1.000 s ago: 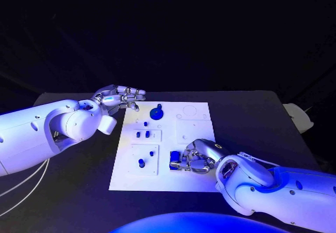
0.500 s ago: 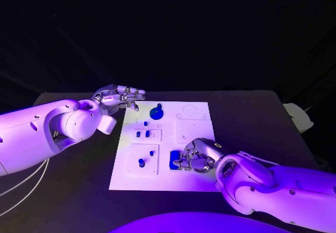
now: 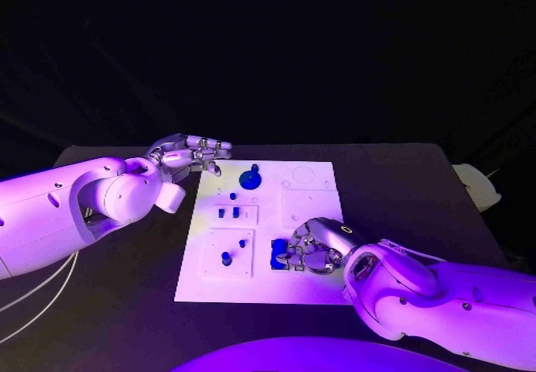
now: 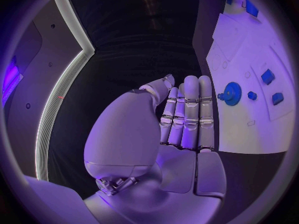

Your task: Assemble the parts on the task board

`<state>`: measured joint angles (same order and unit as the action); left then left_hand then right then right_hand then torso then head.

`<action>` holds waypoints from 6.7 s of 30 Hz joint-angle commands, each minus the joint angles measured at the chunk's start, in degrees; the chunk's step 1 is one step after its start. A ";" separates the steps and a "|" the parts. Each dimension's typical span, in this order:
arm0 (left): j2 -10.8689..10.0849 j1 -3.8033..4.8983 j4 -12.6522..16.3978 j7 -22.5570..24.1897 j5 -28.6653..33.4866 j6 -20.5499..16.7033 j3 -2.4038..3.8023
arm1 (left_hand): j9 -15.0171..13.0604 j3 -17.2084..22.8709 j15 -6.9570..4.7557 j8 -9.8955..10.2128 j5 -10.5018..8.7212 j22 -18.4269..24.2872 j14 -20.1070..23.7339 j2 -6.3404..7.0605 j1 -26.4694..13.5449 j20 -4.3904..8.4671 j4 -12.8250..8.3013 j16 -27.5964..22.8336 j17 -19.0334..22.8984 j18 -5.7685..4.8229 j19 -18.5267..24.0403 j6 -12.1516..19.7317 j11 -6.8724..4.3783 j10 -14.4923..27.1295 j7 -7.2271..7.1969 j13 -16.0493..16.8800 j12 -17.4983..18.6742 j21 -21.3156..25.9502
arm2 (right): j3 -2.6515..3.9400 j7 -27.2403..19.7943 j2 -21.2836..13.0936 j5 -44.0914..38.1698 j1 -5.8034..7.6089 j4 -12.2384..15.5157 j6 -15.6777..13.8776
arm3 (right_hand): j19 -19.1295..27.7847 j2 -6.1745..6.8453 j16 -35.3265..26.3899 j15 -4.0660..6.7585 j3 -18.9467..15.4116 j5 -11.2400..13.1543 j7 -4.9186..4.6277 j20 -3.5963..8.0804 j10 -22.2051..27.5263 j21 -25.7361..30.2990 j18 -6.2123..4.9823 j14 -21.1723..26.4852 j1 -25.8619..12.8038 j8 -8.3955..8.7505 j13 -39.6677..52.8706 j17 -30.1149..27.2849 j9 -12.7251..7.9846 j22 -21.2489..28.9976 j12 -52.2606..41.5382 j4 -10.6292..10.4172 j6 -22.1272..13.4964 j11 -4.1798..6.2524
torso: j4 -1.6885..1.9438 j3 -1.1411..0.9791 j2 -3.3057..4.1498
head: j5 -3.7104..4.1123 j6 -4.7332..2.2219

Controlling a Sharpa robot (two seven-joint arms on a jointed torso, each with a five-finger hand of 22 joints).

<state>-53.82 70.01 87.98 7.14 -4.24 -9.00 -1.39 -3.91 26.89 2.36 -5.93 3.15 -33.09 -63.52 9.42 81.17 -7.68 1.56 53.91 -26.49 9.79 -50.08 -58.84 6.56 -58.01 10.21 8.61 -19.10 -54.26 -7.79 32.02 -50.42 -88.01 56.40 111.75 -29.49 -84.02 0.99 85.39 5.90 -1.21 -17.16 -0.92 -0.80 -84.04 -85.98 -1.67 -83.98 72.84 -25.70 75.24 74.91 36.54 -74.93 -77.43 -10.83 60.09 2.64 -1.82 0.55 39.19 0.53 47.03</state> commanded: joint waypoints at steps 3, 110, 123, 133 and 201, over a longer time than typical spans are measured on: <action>-0.08 0.02 0.21 0.12 0.21 0.97 0.02 | -0.02 -0.29 0.03 -0.32 -0.14 0.07 0.40 -0.46 -0.10 -0.17 0.08 0.35 0.08 0.73 -0.13 0.31 0.09 0.39 -0.04 0.08 -0.21 0.40 | -0.23 1.63 -0.55 -1.25 -0.22 -0.01 1.62 | -4.45 0.44 0.30 0.29 0.26 0.27 0.11 0.40 -0.79 -0.25 0.83 -4.49 0.80 0.37 5.88 7.19 0.05 -13.97 0.15 0.46 0.29 0.39 | -0.08 -0.04 0.03 | -0.06 0.12; -0.87 0.01 0.82 0.11 0.20 1.44 -0.11 | -0.02 -0.48 0.08 -0.44 -0.13 0.26 0.53 -0.58 -0.37 -0.25 0.39 0.47 0.17 0.73 -0.16 0.42 0.11 0.78 -0.06 0.11 -0.62 0.70 | -0.74 2.03 -8.88 -13.53 -1.44 -2.90 9.38 | -3.35 4.62 -1.15 -0.84 14.25 -0.80 -1.69 -0.60 1.36 2.41 0.28 -4.08 7.38 12.00 3.72 5.32 -7.42 -13.24 4.80 5.91 3.85 -1.02 | -0.09 0.11 -0.13 | 2.19 0.40; -0.78 0.01 0.90 0.06 0.15 1.44 -0.11 | -0.02 -0.46 0.07 -0.46 -0.13 0.27 0.54 -0.62 -0.31 -0.25 0.37 0.48 0.17 0.74 -0.17 0.43 0.10 0.80 -0.07 0.12 -0.66 0.72 | -0.69 2.28 -9.06 -12.26 -0.58 0.26 3.94 | -3.82 5.43 -0.68 -0.74 19.39 -3.43 -1.49 -0.54 0.81 1.31 0.51 -4.27 4.13 11.89 3.95 6.13 -6.76 -13.56 4.45 7.01 3.91 -0.90 | -0.08 0.10 -0.12 | 2.23 0.19; -0.74 0.01 0.97 0.08 0.15 1.50 -0.11 | -0.02 -0.46 0.07 -0.46 -0.13 0.27 0.54 -0.62 -0.31 -0.25 0.37 0.48 0.17 0.74 -0.17 0.43 0.10 0.80 -0.07 0.12 -0.66 0.72 | -0.62 2.02 -8.02 -8.32 0.04 2.65 -0.83 | -3.91 5.86 -0.56 -0.74 20.63 -3.84 -1.48 -0.52 0.63 1.10 0.56 -4.32 2.10 11.86 4.09 6.34 -6.48 -13.61 4.27 6.58 3.78 -0.88 | -0.09 0.10 -0.13 | 2.12 0.26; -0.91 0.01 1.02 -0.65 0.11 2.07 -0.11 | -0.01 -0.56 0.10 -0.53 -0.14 0.38 0.57 -0.67 -0.42 -0.28 0.53 0.59 0.22 0.74 -0.25 0.53 0.14 1.06 -0.03 0.13 -0.93 0.87 | -0.61 2.09 -2.28 -0.71 -0.38 -1.22 2.15 | -3.90 6.40 -0.40 -0.76 8.10 -6.57 -1.38 -0.53 -0.05 1.12 0.55 -4.37 -14.14 11.04 5.08 6.67 -4.74 -13.59 3.16 -5.64 4.76 -0.91 | -0.11 0.06 -0.10 | 2.33 0.74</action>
<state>-54.74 70.01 88.88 6.35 -4.25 -8.01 -1.53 -3.91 26.48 2.49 -6.16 3.15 -32.76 -63.38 9.19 80.95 -7.68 1.97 54.13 -26.32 9.79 -50.08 -58.84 6.88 -57.29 10.21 8.68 -19.83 -53.59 -8.40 34.16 -52.59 -87.54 56.09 110.46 -26.69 -83.92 7.84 84.68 4.72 7.03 -23.46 -2.16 -1.75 -83.69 -84.86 -1.67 -84.02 58.66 -14.39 74.92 74.93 31.75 -74.91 -73.92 -16.45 64.79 1.78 -1.94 0.60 39.08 2.87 47.79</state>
